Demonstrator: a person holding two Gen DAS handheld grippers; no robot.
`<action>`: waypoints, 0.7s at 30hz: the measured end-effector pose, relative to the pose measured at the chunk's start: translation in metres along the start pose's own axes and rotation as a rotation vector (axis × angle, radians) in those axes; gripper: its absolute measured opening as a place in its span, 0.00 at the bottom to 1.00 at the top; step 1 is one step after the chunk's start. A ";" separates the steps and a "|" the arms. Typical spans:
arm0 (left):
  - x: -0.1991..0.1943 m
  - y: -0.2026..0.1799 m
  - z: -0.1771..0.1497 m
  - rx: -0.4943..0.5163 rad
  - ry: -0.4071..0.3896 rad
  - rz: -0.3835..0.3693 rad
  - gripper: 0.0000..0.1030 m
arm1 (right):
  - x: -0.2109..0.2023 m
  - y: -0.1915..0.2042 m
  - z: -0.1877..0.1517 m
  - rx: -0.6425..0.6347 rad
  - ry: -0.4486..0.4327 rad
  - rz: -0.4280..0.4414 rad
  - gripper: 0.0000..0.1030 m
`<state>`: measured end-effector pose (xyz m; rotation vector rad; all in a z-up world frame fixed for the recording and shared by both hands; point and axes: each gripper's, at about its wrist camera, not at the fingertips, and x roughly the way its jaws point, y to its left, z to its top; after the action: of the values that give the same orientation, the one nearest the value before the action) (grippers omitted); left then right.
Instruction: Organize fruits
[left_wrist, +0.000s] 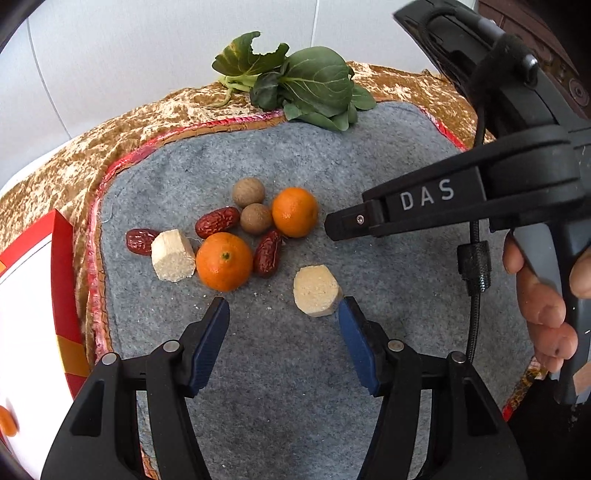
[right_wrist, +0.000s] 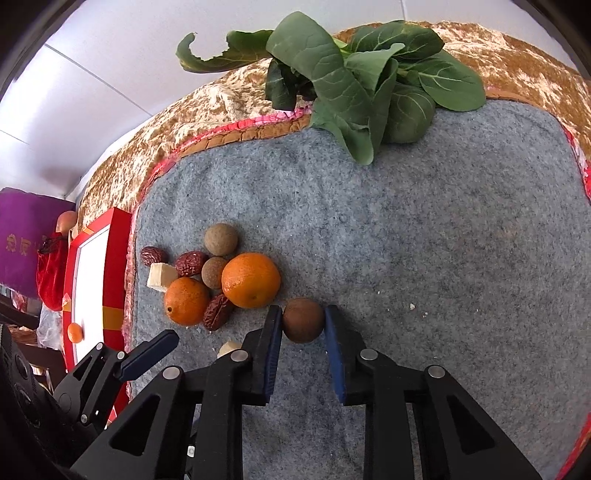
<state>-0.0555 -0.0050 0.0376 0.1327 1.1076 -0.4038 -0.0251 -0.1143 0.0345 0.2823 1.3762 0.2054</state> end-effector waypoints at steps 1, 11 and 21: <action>0.000 0.001 0.001 -0.009 0.000 -0.016 0.58 | -0.001 -0.002 0.001 0.009 -0.002 0.011 0.23; 0.011 -0.007 0.004 -0.033 0.022 -0.054 0.51 | -0.014 -0.004 0.004 0.030 -0.028 0.049 0.23; 0.019 -0.011 0.007 -0.035 0.015 -0.085 0.23 | -0.014 -0.001 0.004 0.030 -0.036 0.051 0.23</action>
<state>-0.0463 -0.0219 0.0249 0.0582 1.1371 -0.4600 -0.0240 -0.1199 0.0474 0.3450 1.3380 0.2212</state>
